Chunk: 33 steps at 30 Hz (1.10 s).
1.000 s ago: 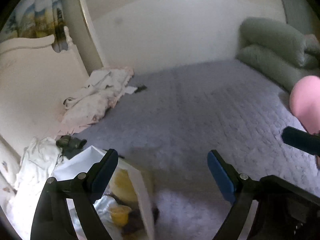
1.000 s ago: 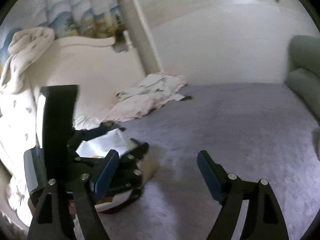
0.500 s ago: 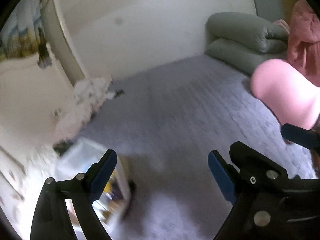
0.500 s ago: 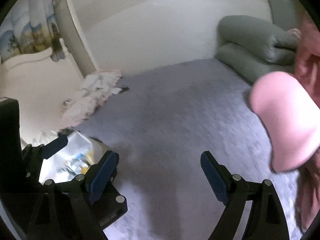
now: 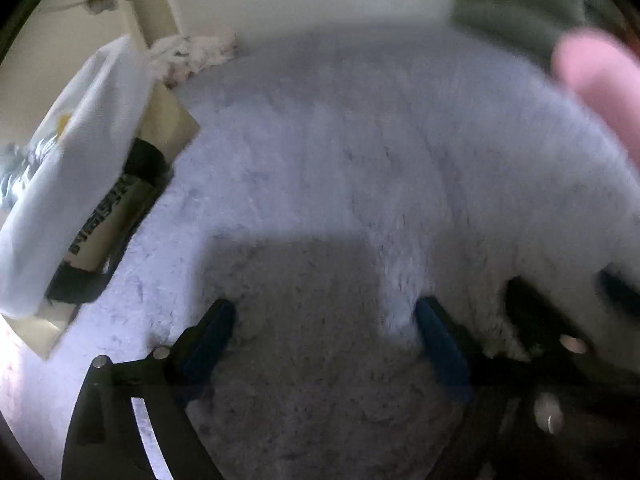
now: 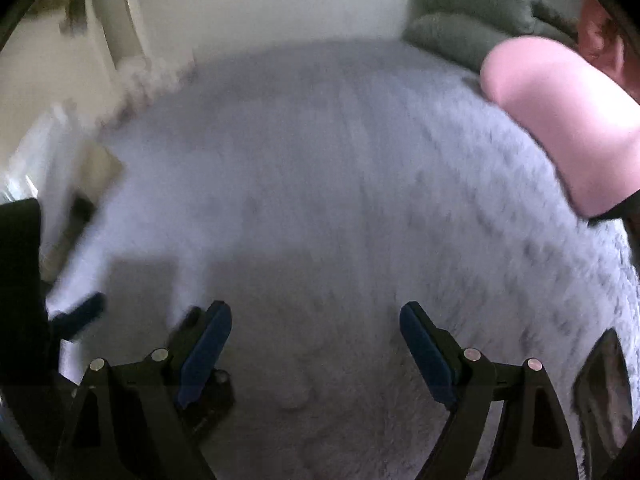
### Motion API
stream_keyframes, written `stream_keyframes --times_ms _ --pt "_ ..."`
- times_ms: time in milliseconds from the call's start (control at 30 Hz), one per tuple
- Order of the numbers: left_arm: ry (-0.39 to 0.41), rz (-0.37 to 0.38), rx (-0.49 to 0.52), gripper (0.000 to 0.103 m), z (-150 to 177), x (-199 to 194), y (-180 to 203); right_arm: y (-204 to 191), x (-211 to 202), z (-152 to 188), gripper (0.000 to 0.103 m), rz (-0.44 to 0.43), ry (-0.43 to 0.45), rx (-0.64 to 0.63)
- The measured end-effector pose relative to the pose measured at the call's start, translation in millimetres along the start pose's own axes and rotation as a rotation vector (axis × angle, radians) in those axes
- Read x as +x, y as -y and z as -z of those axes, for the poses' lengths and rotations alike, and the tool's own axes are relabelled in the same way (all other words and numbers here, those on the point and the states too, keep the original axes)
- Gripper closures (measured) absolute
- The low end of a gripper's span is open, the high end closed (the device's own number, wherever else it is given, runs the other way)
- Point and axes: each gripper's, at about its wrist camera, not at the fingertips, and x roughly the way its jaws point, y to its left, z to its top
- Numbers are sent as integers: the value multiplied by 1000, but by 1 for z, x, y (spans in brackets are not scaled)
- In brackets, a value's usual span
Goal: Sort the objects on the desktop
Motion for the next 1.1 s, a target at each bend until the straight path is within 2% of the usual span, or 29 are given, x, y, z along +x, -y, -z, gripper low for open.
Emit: stream_keyframes --times_ms 33,67,133,267,433,1100 --pt "-10 -12 -2 4 -1 5 0 9 0 5 11 -60 58 85" --pt "-12 -6 -10 4 -2 7 -2 13 3 8 5 -69 76 123" --pt "-22 6 -23 3 -4 12 -5 13 8 5 0 -87 64 117" --pt "-26 14 -34 1 -7 20 -6 15 7 5 0 -85 61 120" --pt "-39 64 -76 0 -12 26 -13 19 2 7 0 -119 71 144" --pt "-39 57 -75 0 -10 19 -8 18 5 5 0 -122 71 143"
